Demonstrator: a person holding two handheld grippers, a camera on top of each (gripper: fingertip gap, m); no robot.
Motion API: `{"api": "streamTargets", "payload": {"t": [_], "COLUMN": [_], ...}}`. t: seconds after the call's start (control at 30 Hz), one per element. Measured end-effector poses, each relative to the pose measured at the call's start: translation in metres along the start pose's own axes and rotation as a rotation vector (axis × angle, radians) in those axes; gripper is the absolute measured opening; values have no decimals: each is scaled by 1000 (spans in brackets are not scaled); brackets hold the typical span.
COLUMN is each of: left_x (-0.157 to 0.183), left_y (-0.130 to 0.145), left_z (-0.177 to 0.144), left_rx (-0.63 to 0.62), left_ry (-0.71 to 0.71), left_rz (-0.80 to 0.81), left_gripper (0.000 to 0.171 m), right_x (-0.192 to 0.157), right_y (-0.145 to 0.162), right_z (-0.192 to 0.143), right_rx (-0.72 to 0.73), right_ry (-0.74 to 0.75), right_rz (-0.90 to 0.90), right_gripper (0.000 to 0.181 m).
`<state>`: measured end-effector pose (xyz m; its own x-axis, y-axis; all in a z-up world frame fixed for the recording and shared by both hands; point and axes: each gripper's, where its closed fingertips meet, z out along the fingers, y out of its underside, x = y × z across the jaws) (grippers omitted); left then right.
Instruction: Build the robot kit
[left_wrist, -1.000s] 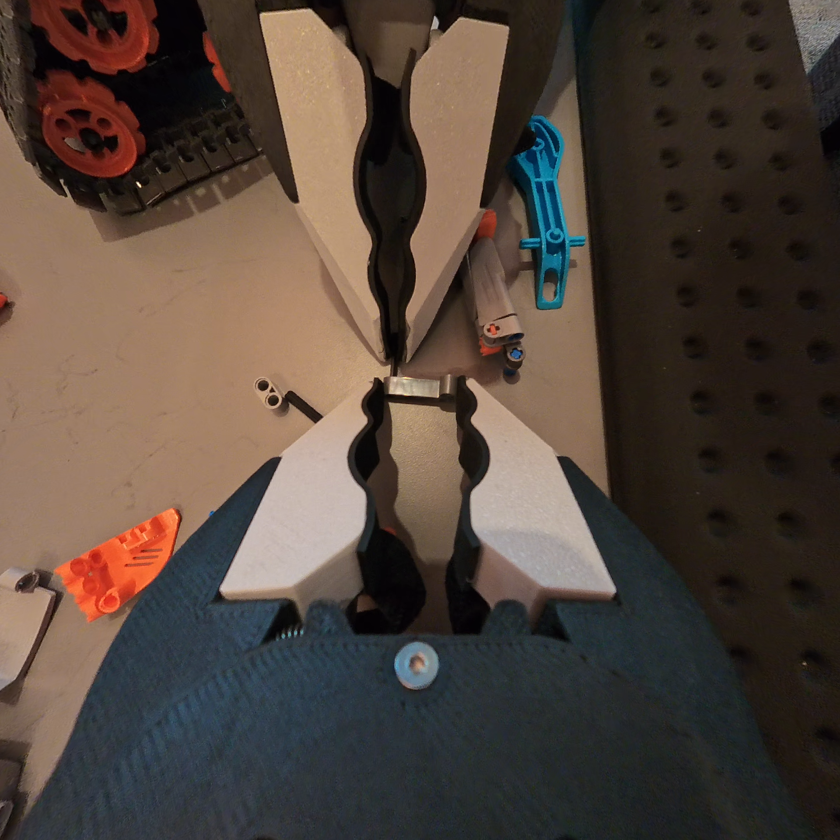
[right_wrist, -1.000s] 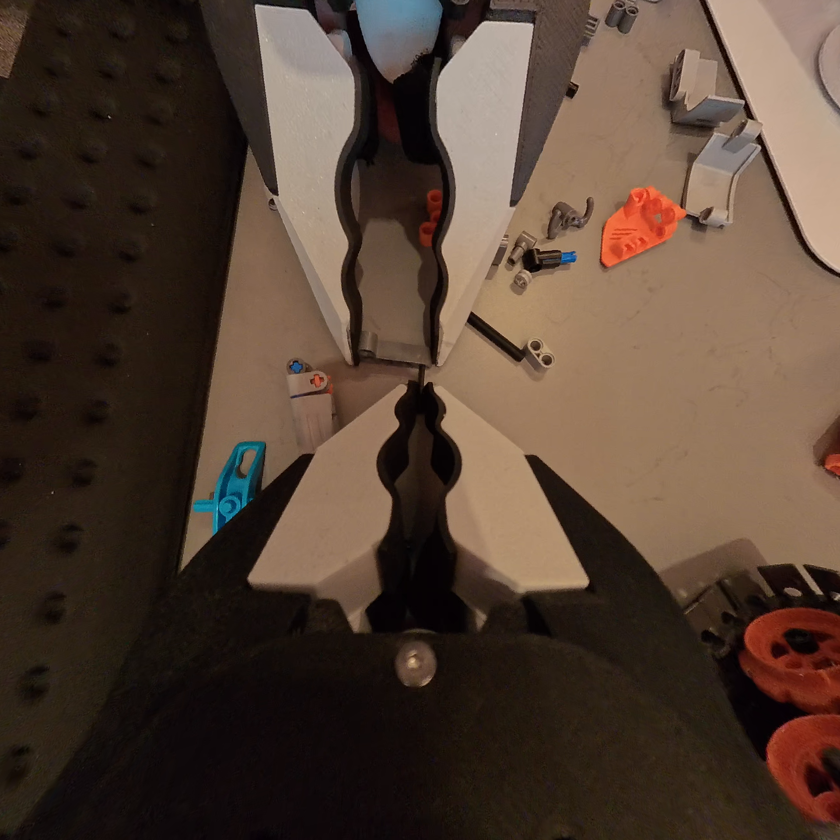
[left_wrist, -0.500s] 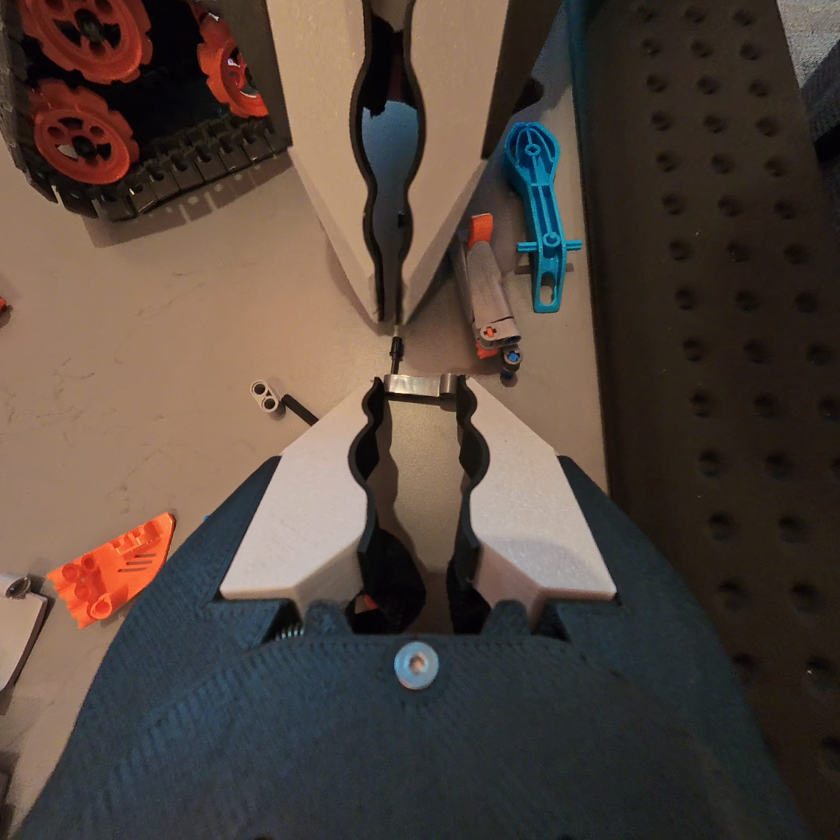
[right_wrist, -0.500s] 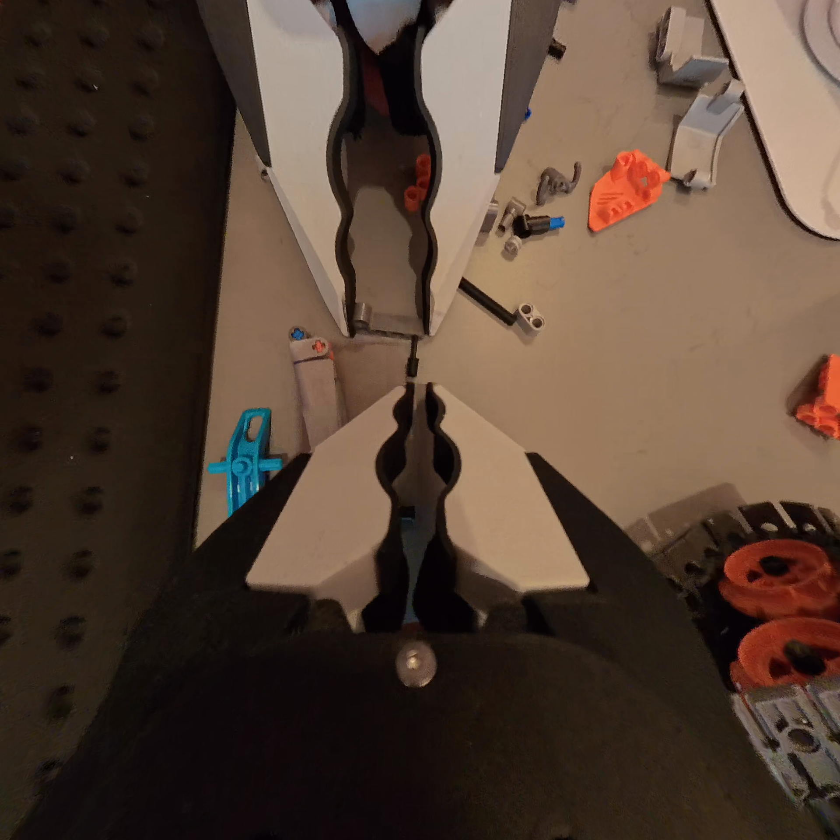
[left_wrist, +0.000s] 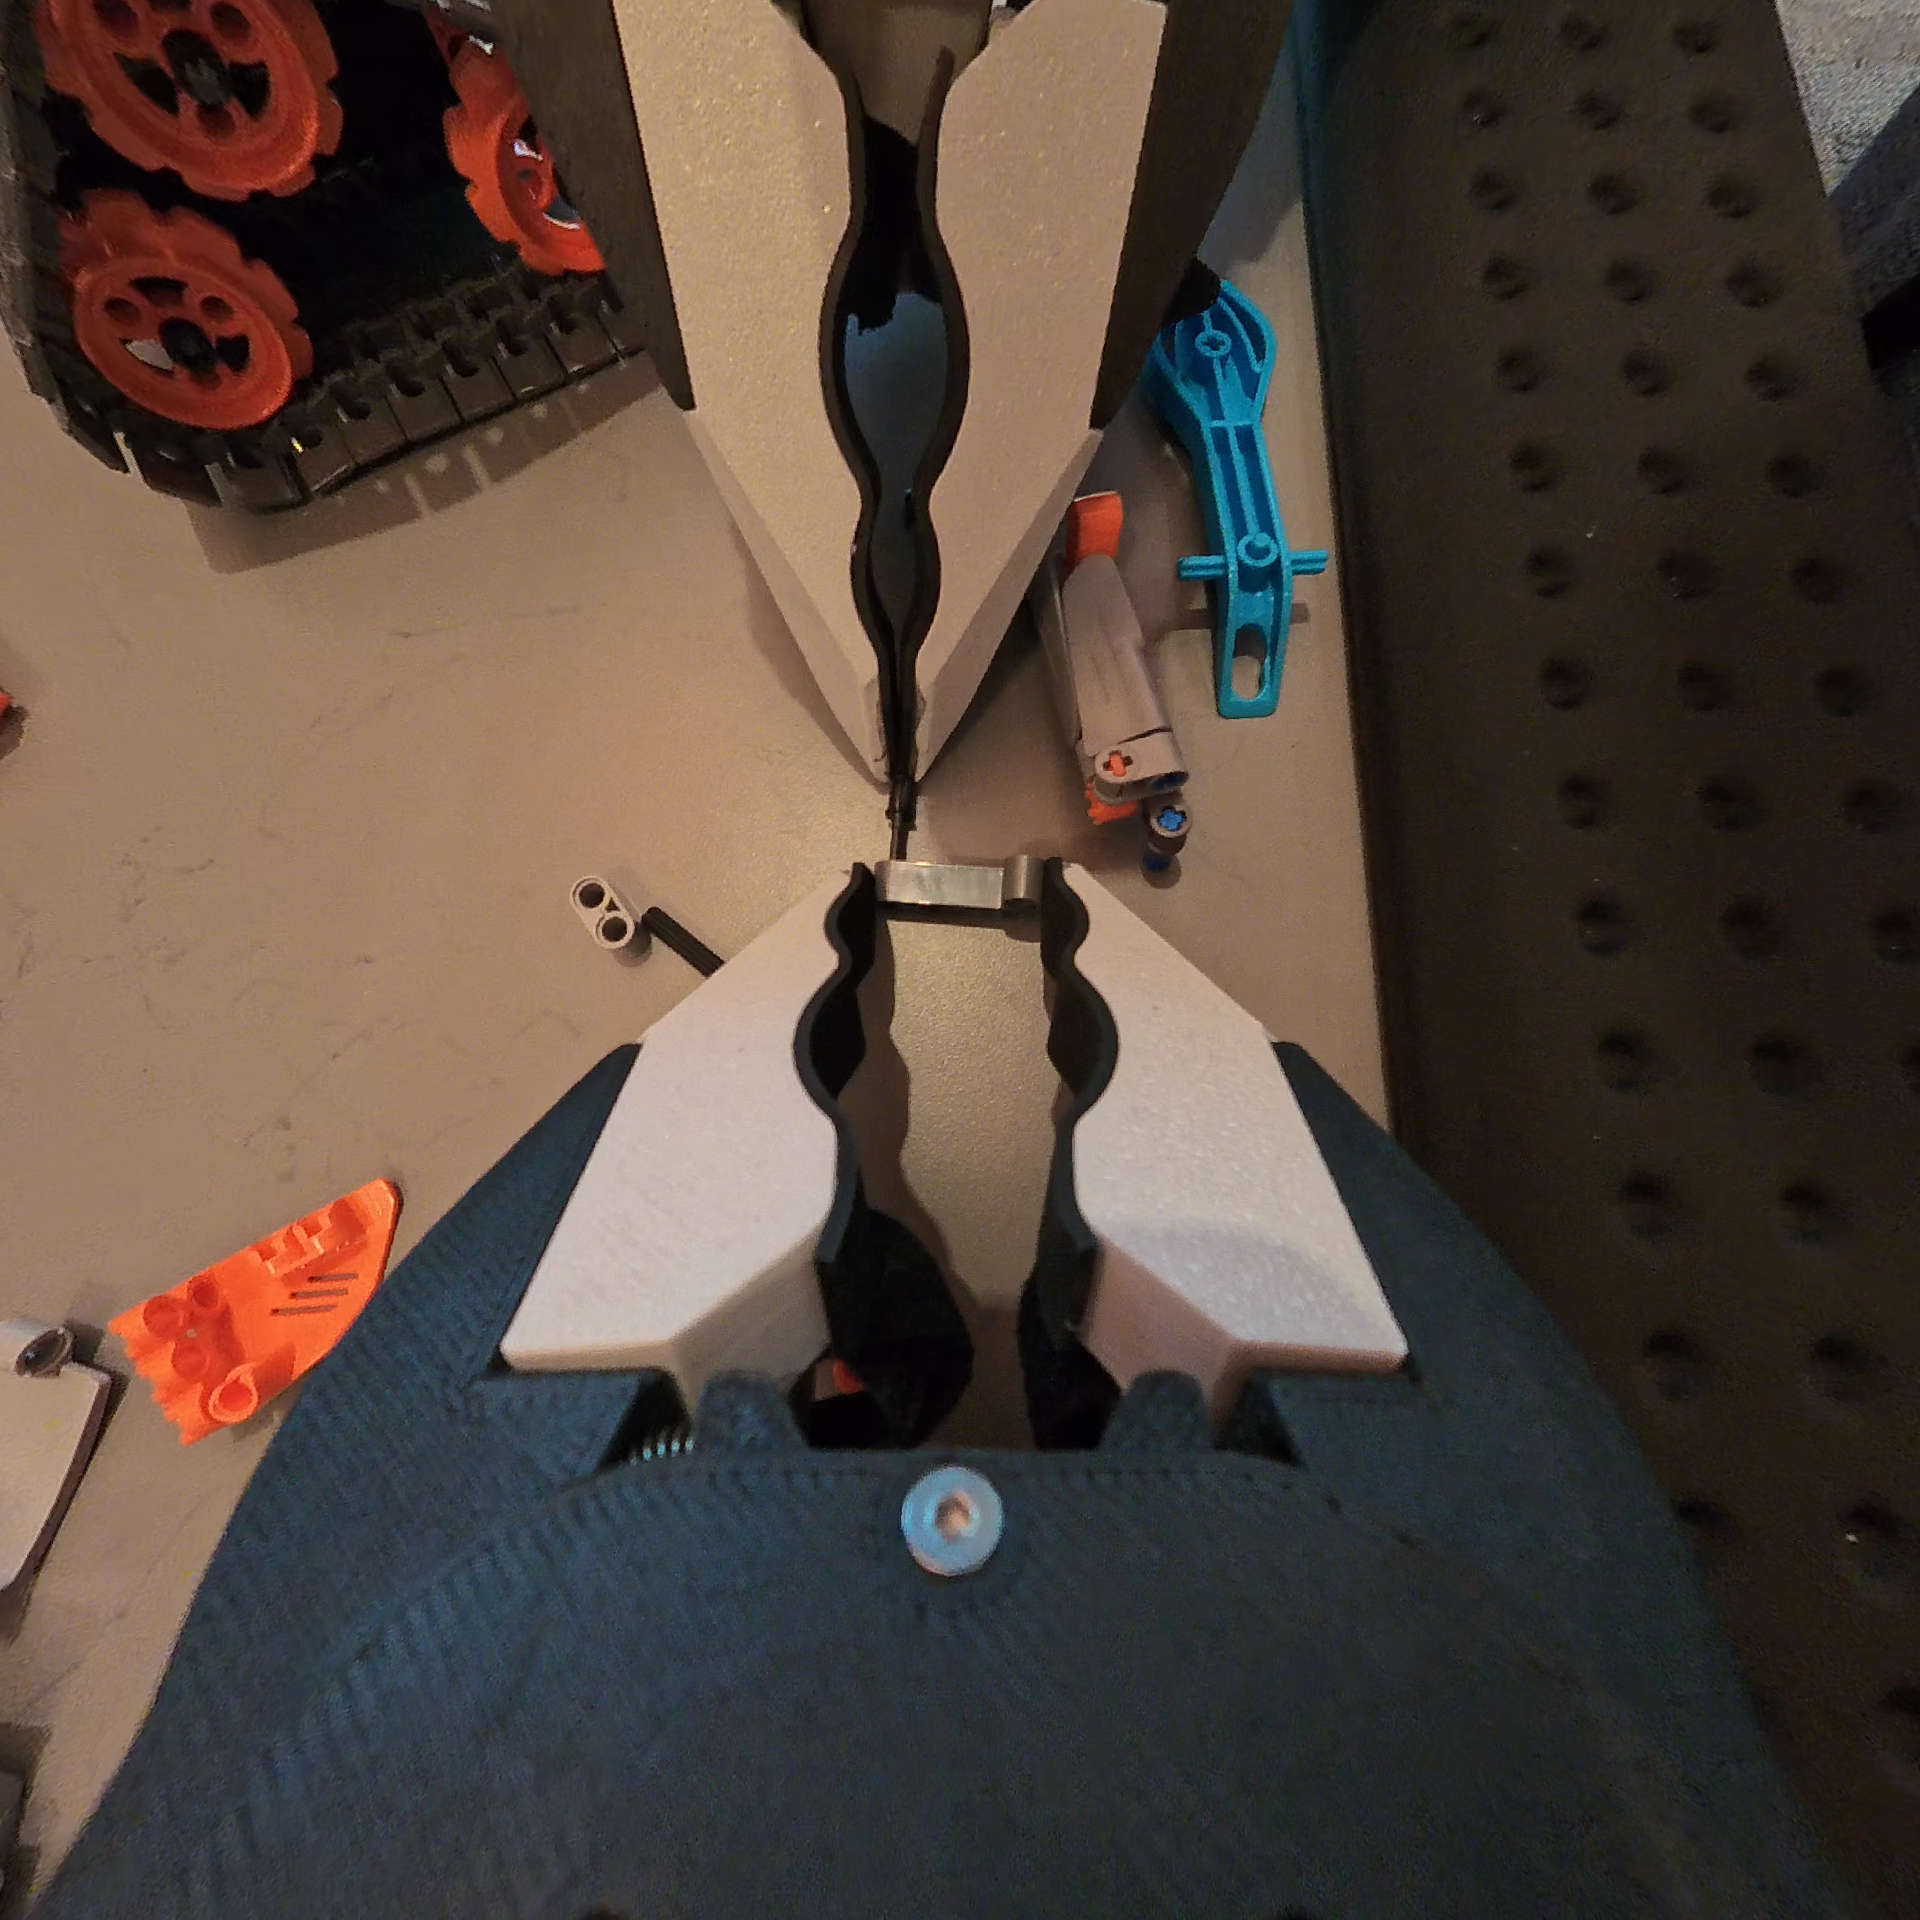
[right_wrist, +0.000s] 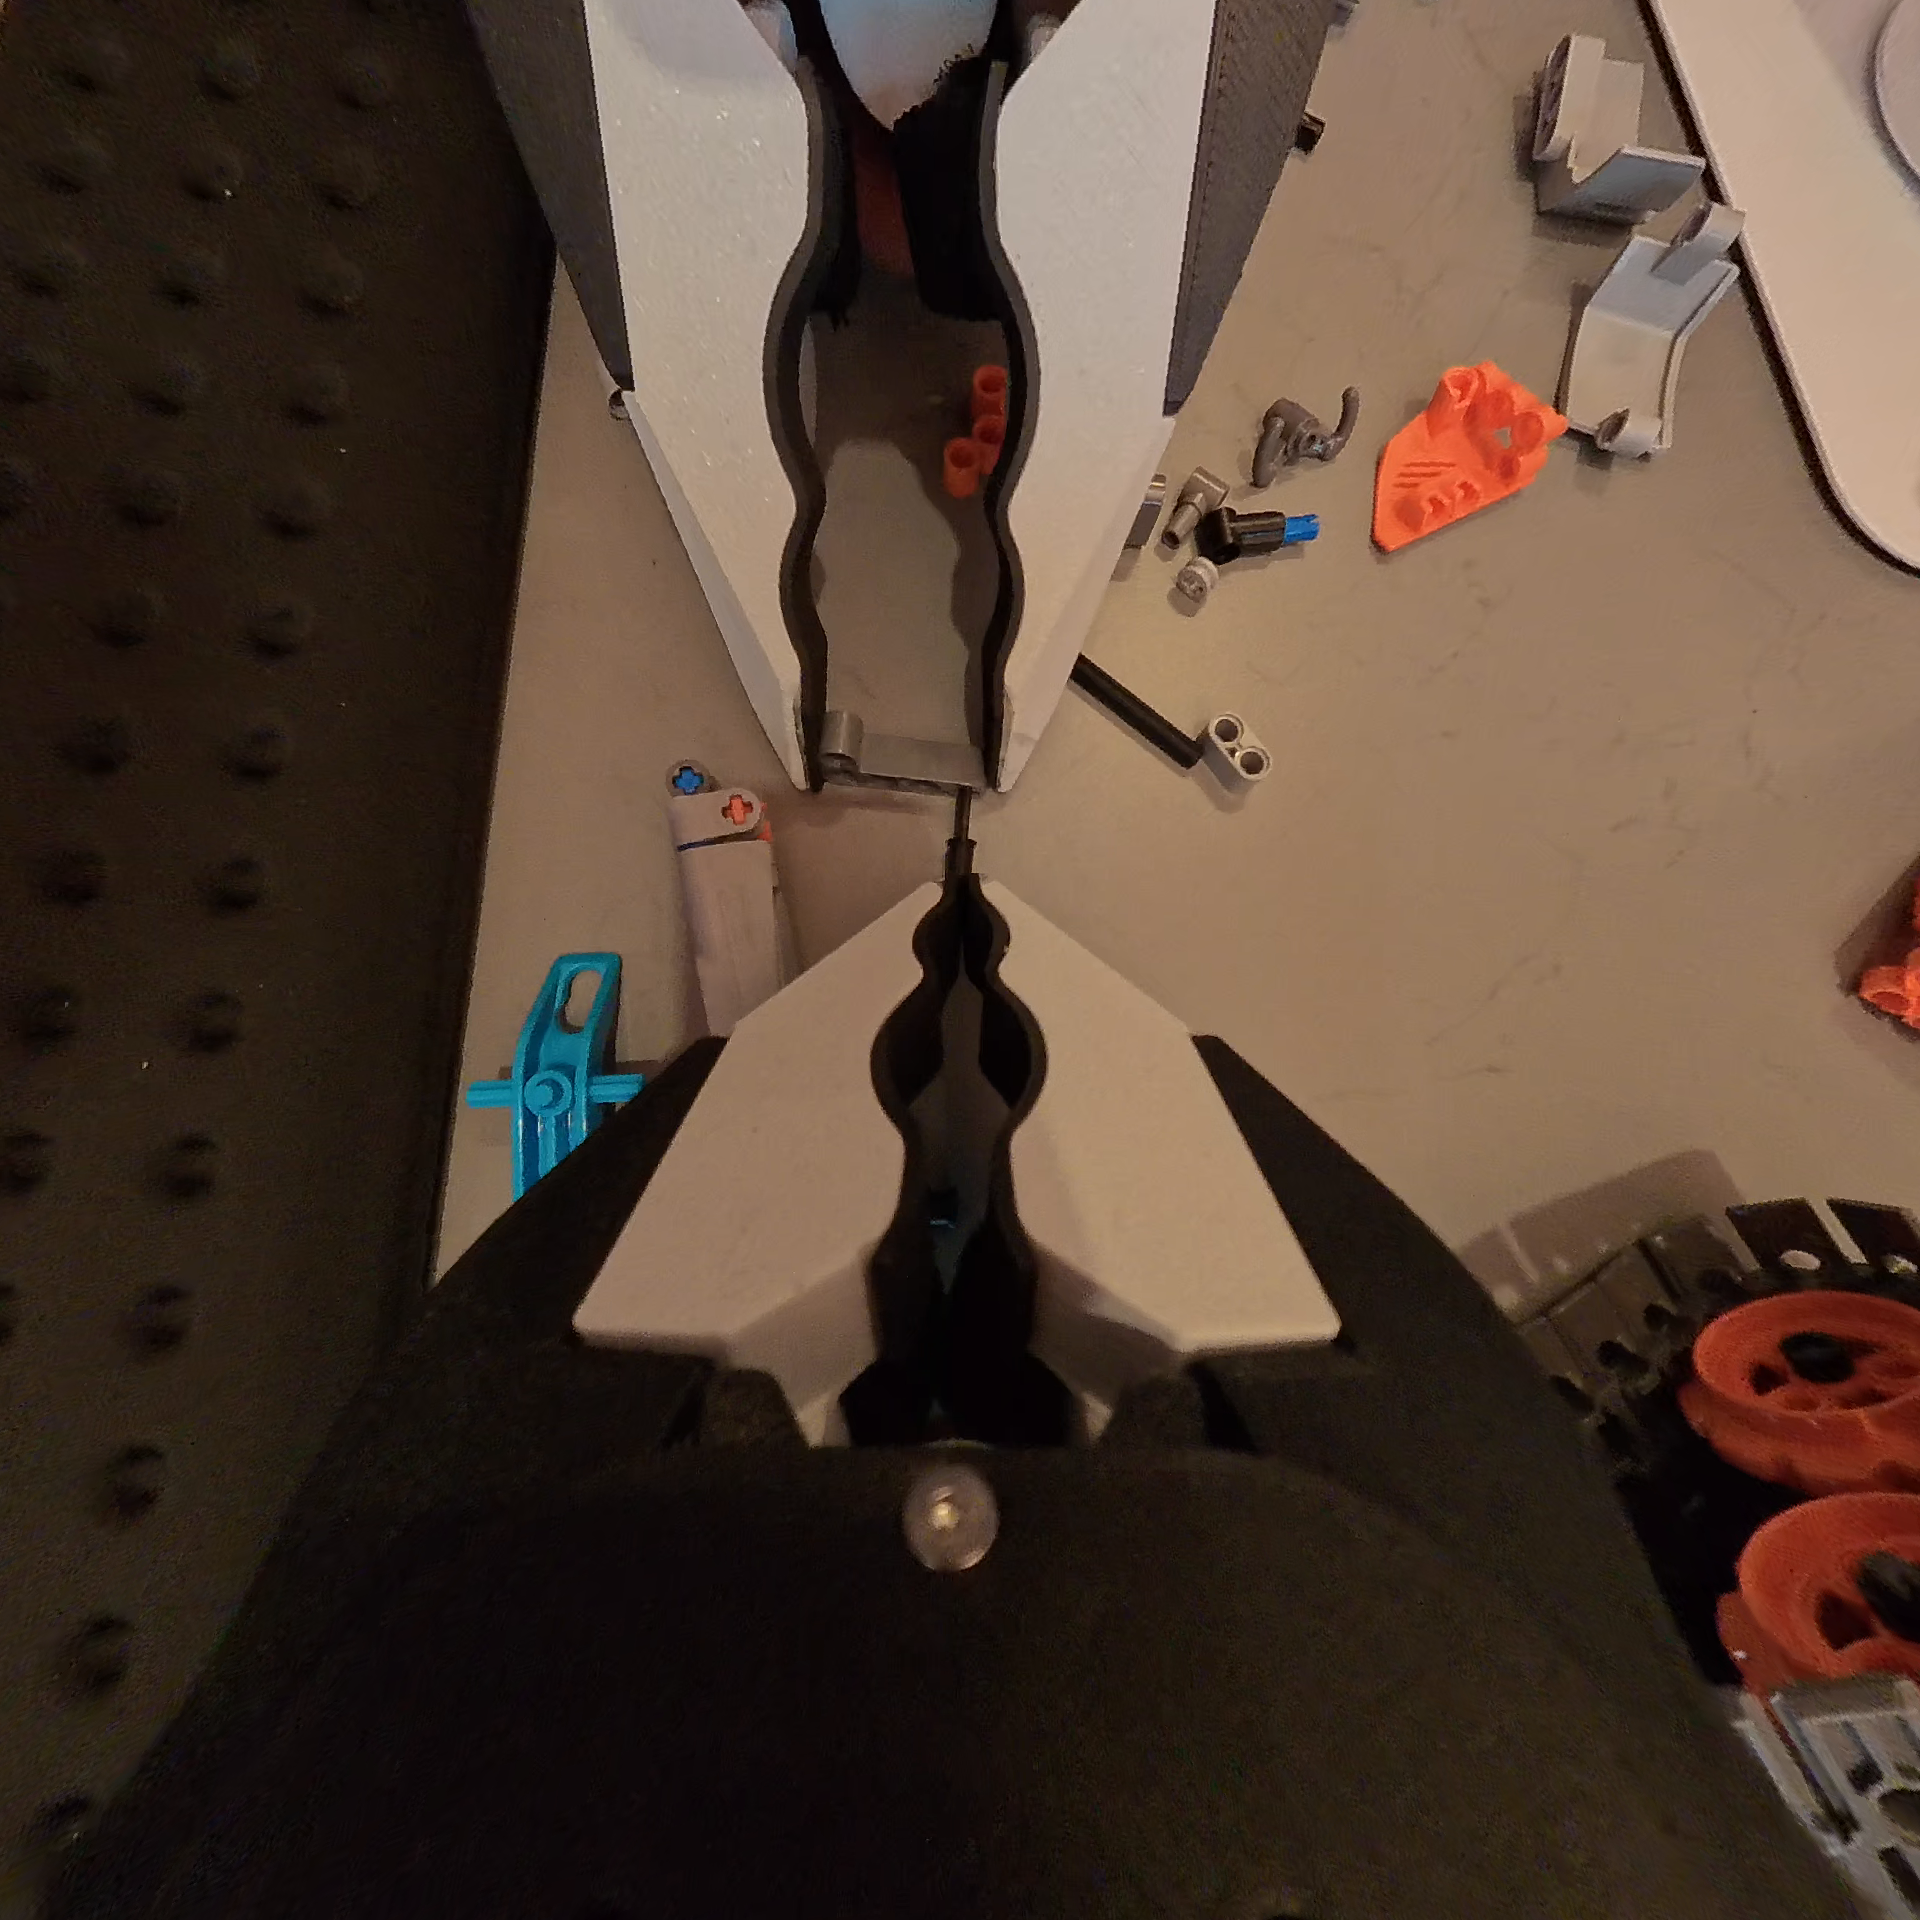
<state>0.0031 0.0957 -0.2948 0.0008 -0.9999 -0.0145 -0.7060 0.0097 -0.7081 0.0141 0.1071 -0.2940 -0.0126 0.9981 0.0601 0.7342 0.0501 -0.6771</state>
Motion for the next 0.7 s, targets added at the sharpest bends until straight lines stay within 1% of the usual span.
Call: {"api": "streamTargets", "payload": {"t": [0.23, 0.53, 0.7], "left_x": [0, 2, 1], "left_y": [0, -3, -2], "left_z": [0, 2, 2], "left_rx": [-2, 13, -12], "left_ry": [3, 7, 0], "left_rz": [-4, -5, 5], "left_gripper": [30, 30, 30], "right_x": [1, 3, 4], "right_y": [-3, -8, -7], "right_z": [2, 8, 7], "right_rx": [-4, -29, -26], "right_ry": [-23, -2, -3], "right_rz": [-14, -49, -38], "right_gripper": [0, 0, 0]}}
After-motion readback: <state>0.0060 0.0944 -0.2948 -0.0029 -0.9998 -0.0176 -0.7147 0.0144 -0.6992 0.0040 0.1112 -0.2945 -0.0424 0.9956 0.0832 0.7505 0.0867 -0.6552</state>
